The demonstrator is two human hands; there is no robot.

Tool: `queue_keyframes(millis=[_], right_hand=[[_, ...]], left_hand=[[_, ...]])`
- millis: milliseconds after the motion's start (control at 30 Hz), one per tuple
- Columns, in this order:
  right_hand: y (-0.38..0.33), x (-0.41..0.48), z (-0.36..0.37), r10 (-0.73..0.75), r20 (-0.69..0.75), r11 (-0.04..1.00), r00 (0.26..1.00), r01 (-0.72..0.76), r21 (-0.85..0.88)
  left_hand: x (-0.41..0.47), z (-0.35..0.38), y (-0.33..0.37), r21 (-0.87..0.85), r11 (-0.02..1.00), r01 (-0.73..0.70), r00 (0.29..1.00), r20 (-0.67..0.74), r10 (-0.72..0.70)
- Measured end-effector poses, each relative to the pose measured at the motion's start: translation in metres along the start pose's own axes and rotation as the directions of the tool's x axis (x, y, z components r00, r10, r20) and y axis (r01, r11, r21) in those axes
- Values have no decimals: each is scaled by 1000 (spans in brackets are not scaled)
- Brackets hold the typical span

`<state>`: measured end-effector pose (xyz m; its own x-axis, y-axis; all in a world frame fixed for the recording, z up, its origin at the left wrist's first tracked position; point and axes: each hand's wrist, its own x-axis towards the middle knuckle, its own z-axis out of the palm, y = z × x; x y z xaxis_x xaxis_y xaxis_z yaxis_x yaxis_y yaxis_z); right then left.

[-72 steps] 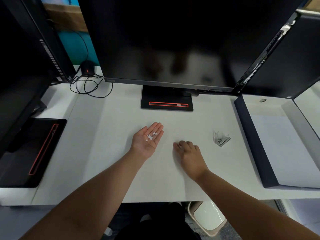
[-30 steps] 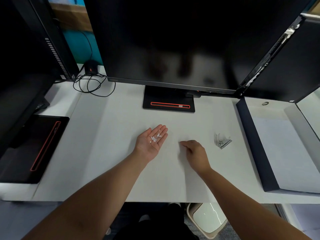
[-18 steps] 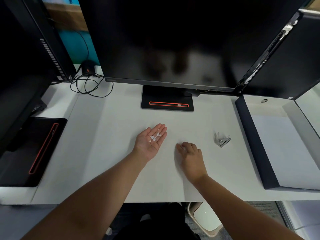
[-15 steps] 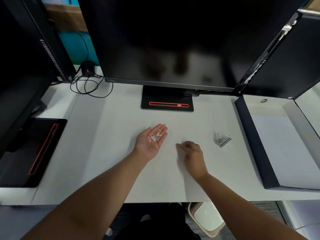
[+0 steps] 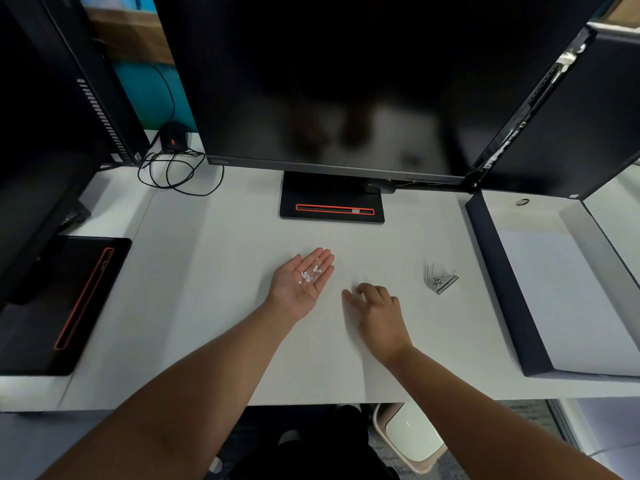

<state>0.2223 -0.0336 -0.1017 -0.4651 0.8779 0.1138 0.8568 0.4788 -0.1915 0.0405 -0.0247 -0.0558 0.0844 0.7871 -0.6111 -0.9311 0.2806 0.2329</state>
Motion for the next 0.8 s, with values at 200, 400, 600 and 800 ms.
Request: queue_keyframes(millis=[200,400,600,800], right_hand=[[3,26,-24,278,218,582,936,-345,736],[-19,46,-57,244,294,407,924,-372,834],[-26,58,-51,313,224,531,923,-366,764],[-27,63,-49,354,138,630,925,-345,695]], left_hand=[[1,-2,-2,30,1000,7,1000,-7,-7],[-1,0,-16,73,997,24,1000,-14,-23],[-3,6,-19,78,997,25,1000,-2,-25],[-3,6,-17,42,999,27,1000,11,-27]])
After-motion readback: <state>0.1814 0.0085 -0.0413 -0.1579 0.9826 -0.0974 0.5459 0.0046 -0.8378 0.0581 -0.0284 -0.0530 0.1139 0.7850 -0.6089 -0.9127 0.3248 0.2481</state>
